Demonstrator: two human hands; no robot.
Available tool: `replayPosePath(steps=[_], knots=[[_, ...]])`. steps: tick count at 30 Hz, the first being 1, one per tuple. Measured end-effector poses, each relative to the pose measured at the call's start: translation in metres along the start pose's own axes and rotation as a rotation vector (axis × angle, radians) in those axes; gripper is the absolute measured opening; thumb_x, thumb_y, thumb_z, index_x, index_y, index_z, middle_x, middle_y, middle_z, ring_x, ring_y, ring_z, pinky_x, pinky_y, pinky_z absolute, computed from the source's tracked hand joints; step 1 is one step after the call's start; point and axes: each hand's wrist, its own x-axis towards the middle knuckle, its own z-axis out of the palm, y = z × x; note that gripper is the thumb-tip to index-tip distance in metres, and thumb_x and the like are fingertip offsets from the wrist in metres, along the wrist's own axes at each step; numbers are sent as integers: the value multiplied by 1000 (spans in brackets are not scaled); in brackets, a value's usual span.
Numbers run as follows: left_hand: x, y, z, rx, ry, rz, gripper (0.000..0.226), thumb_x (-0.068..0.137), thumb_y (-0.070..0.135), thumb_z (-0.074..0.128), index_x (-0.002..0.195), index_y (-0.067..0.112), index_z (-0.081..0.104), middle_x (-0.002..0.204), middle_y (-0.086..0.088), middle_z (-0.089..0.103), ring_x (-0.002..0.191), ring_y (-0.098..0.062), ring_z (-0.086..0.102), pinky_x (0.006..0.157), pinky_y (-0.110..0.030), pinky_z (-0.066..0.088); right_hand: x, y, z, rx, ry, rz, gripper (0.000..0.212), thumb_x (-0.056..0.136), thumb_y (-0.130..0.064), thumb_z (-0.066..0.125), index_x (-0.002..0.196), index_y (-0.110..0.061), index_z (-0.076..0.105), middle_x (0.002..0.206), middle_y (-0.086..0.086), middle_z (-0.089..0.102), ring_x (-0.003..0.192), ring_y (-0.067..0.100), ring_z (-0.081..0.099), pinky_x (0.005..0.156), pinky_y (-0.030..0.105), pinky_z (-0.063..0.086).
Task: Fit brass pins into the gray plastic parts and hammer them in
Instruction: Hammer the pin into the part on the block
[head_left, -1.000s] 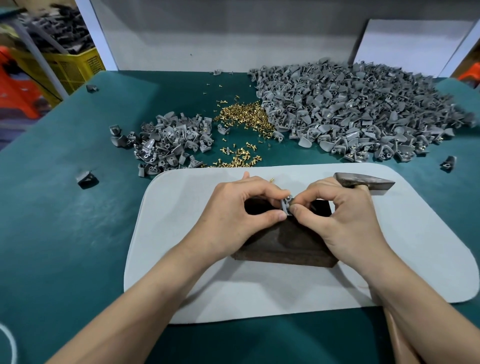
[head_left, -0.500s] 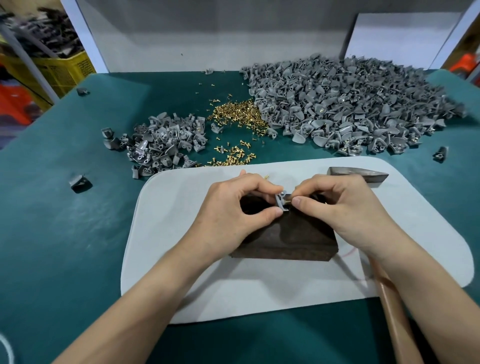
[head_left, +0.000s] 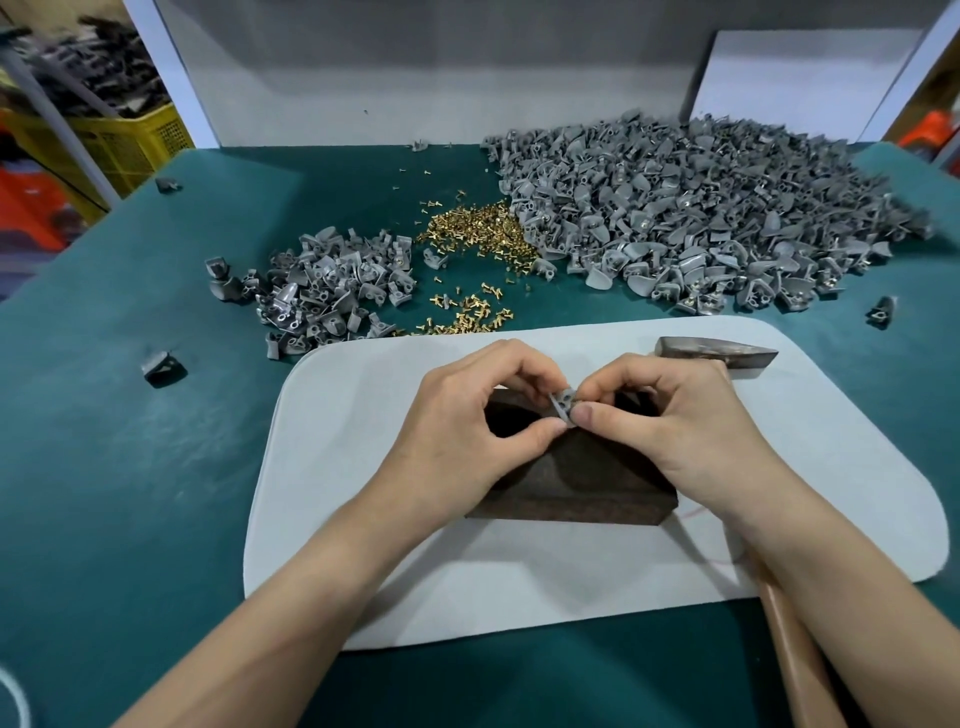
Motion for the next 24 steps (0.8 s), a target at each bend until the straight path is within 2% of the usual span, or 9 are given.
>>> replayPosePath(steps=[3, 5, 8, 12, 15, 16, 19, 22, 24], knots=[[-1, 1, 0, -63, -14, -14, 20, 75, -4, 72, 89, 6, 62, 82, 1, 67, 76, -7, 64, 77, -16, 49, 0, 0, 0, 19, 5, 23, 17, 74, -8, 76, 67, -23, 70, 58, -11, 59, 55, -2, 47, 55, 9, 35], [-1, 2, -1, -90, -43, -23, 27, 76, -3, 72, 98, 10, 62, 86, 1, 66, 78, -8, 65, 81, -20, 51, 0, 0, 1, -4, 18, 15, 19, 75, -7, 76, 68, -23, 70, 57, -11, 59, 54, -2, 48, 54, 8, 35], [-1, 2, -1, -69, -43, -24, 22, 78, 3, 74, 97, 9, 65, 89, 0, 67, 80, -8, 65, 79, -19, 50, -1, -2, 2, -78, 50, -25, 21, 75, -7, 76, 67, -25, 68, 56, -11, 58, 54, -2, 49, 54, 8, 34], [0, 2, 1, -67, 0, -67, 12, 80, 3, 72, 87, 9, 65, 85, 1, 69, 78, -9, 66, 75, -15, 47, -2, -1, 3, -184, 72, -54, 21, 76, -11, 76, 68, -29, 67, 63, -6, 62, 64, 1, 52, 63, 12, 36], [-1, 0, 2, -84, 31, -96, 12, 80, 2, 71, 85, 11, 64, 83, 2, 69, 78, -11, 66, 75, -19, 49, 0, 3, -2, -133, 111, -42, 20, 81, -5, 70, 72, -22, 65, 72, -5, 66, 72, 8, 58, 76, 21, 45], [-1, 0, 2, -106, 39, -107, 12, 80, 2, 71, 85, 10, 64, 83, 1, 69, 79, -12, 66, 77, -21, 50, 1, 5, -6, -117, 141, -38, 19, 83, -5, 67, 74, -21, 63, 72, -8, 65, 72, 6, 58, 74, 18, 44], [0, -2, 1, -153, 57, -130, 13, 81, -1, 70, 83, 11, 64, 85, 0, 69, 82, -12, 68, 80, -21, 51, 3, 8, -24, -116, 279, 31, 16, 91, -12, 58, 76, -19, 59, 68, -12, 64, 60, -3, 55, 56, 7, 40], [1, -3, 1, -172, 77, -119, 21, 80, -5, 68, 81, 15, 62, 92, -2, 67, 84, -13, 67, 82, -18, 50, 2, 21, -45, -409, 419, 130, 29, 95, -28, 51, 69, -16, 59, 66, -4, 63, 66, 12, 57, 57, 25, 41], [1, -3, 0, -144, 78, -91, 20, 79, -6, 68, 79, 13, 63, 94, -2, 66, 84, -12, 65, 83, -16, 50, -3, 27, -53, -612, 427, 251, 31, 91, -38, 55, 75, -12, 58, 72, 2, 63, 72, 23, 56, 60, 33, 37]])
